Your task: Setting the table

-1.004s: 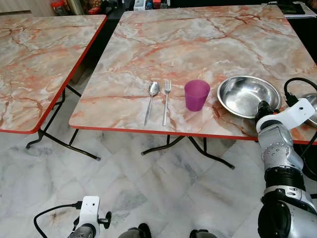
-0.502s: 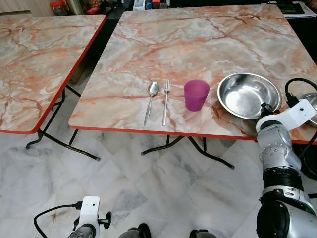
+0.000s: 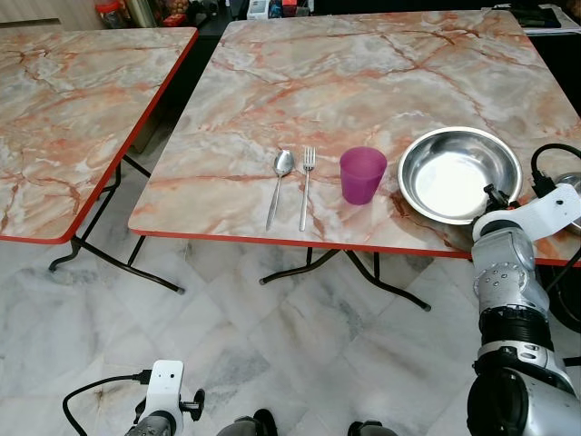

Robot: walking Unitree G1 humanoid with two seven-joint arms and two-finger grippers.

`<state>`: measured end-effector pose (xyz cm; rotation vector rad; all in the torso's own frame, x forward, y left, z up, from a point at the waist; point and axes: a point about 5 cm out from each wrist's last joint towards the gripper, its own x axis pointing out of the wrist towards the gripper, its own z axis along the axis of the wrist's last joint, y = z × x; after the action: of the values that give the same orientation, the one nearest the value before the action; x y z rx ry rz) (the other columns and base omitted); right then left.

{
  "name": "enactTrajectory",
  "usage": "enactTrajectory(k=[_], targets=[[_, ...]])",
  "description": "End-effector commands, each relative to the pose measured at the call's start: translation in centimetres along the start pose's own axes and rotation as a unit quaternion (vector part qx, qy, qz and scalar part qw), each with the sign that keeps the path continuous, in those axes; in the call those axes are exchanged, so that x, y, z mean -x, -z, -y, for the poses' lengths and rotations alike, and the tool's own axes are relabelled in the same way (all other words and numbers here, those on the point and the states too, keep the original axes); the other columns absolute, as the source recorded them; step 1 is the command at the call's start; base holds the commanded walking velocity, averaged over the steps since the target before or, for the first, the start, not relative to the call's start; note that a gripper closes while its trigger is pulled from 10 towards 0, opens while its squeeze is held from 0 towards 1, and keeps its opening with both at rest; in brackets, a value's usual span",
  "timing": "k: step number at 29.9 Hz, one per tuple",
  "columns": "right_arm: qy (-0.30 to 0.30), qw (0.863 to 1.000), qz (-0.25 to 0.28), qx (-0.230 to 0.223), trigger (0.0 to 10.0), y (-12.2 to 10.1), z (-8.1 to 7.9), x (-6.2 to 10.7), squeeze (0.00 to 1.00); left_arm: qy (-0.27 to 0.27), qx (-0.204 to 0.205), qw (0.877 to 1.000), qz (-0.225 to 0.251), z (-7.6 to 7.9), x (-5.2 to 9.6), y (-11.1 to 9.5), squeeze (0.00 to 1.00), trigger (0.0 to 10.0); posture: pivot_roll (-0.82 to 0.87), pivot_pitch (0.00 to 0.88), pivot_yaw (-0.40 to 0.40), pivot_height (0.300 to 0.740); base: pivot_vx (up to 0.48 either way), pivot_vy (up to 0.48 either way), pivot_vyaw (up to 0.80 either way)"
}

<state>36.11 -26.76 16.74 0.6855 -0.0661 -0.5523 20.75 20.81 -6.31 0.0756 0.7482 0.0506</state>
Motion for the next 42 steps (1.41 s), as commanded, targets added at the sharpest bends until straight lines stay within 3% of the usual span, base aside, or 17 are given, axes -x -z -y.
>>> enactTrajectory(k=[1, 4, 6, 7, 8, 13, 15, 18, 21, 29, 31, 32, 34, 42], targets=[[0.004, 0.999, 0.030, -0.009, 0.0, -0.8, 0.2, 0.2, 0.00, -0.005, -0.003, 1.000, -0.015, -0.2, 0.3, 0.9, 0.00, 10.0, -0.07, 0.173, 0.073, 0.740, 0.000, 0.000, 0.00], [-0.013, 0.998, 0.051, -0.023, 0.0, -1.4, -0.4, 0.3, 0.00, -0.005, -0.006, 1.000, -0.015, -0.2, 0.2, 0.8, 0.00, 10.0, -0.08, 0.170, 0.075, 0.740, 0.000, 0.000, 0.00], [-0.067, 0.994, 0.079, -0.040, 0.0, -2.2, -1.8, 0.6, 0.00, -0.001, -0.012, 1.000, -0.017, 0.0, 0.2, 0.9, 0.00, 10.0, -0.07, 0.166, 0.078, 0.740, 0.000, 0.000, 0.00], [-0.101, 0.988, 0.106, -0.037, 7.8, -2.8, -2.8, 1.0, 0.00, 0.000, -0.012, 1.000, -0.018, 0.0, 0.3, 1.0, 0.00, 10.0, -0.08, 0.164, 0.083, 0.740, 0.000, 0.000, 0.00], [-0.112, 0.986, 0.115, -0.034, 10.0, -3.0, -3.1, 1.2, 0.00, 0.000, -0.011, 1.000, -0.019, 0.0, 0.3, 1.0, 0.00, 10.0, -0.08, 0.163, 0.084, 0.740, 0.000, 0.000, 0.00], [-0.167, 0.971, 0.166, 0.026, 10.0, -4.0, -4.9, 2.3, 0.00, 0.000, -0.010, 1.000, -0.024, 0.0, 0.3, 1.1, 0.00, 10.0, -0.08, 0.159, 0.090, 0.740, 0.000, 0.000, 0.00], [-0.195, 0.952, 0.215, 0.096, 10.0, -5.0, -5.7, 3.1, 0.00, -0.006, 0.001, 1.000, -0.021, 0.1, 0.2, 0.9, 0.00, 10.0, -0.07, 0.160, 0.099, 0.740, 0.000, 0.000, 0.00], [-0.205, 0.939, 0.245, 0.131, 10.0, -5.5, -6.1, 3.7, 0.00, -0.013, 0.015, 1.000, -0.016, 0.0, 0.2, 0.8, 0.00, 10.0, -0.07, 0.156, 0.104, 0.740, 0.000, 0.000, 0.00], [-0.209, 0.914, 0.294, 0.187, 10.0, -6.5, -6.5, 4.7, 0.00, -0.016, 0.028, 0.999, -0.010, 0.0, 0.1, 0.6, 0.00, 10.0, -0.07, 0.135, 0.106, 0.740, 0.000, 0.000, 0.00], [-0.208, 0.898, 0.324, 0.212, 10.0, -7.9, -7.0, 4.8, 0.00, -0.016, 0.033, 0.999, -0.004, 0.0, 0.1, 0.4, 0.00, 10.0, -0.08, 0.114, 0.102, 0.740, 0.000, 0.000, 0.00], [-0.208, 0.883, 0.317, 0.275, 10.0, -7.1, -7.0, 4.6, 0.00, -0.015, 0.048, 0.999, -0.007, 0.2, 0.0, 0.4, 0.00, 10.0, -0.08, 0.103, 0.095, 0.740, 0.000, 0.000, 0.00], [-0.208, 0.883, 0.317, 0.275, 10.0, -7.1, -7.0, 4.6, 0.00, -0.015, 0.048, 0.999, -0.007, 0.2, 0.0, 0.4, 0.00, 10.0, -0.08, 0.103, 0.095, 0.740, 0.000, 0.000, 0.00], [-0.194, 0.897, 0.292, 0.269, 10.0, -6.4, -6.2, 4.1, 0.00, -0.006, 0.048, 0.999, -0.011, 0.6, 0.1, 0.5, 0.00, 10.0, -0.08, 0.099, 0.097, 0.740, 0.000, 0.000, 0.00], [-0.210, 0.894, 0.277, 0.282, 10.0, -5.9, -6.3, 4.4, 0.00, -0.010, 0.052, 0.998, -0.021, 0.7, 0.1, 0.9, 0.00, 10.0, -0.10, 0.119, 0.094, 0.740, 0.000, 0.300, 0.00]])
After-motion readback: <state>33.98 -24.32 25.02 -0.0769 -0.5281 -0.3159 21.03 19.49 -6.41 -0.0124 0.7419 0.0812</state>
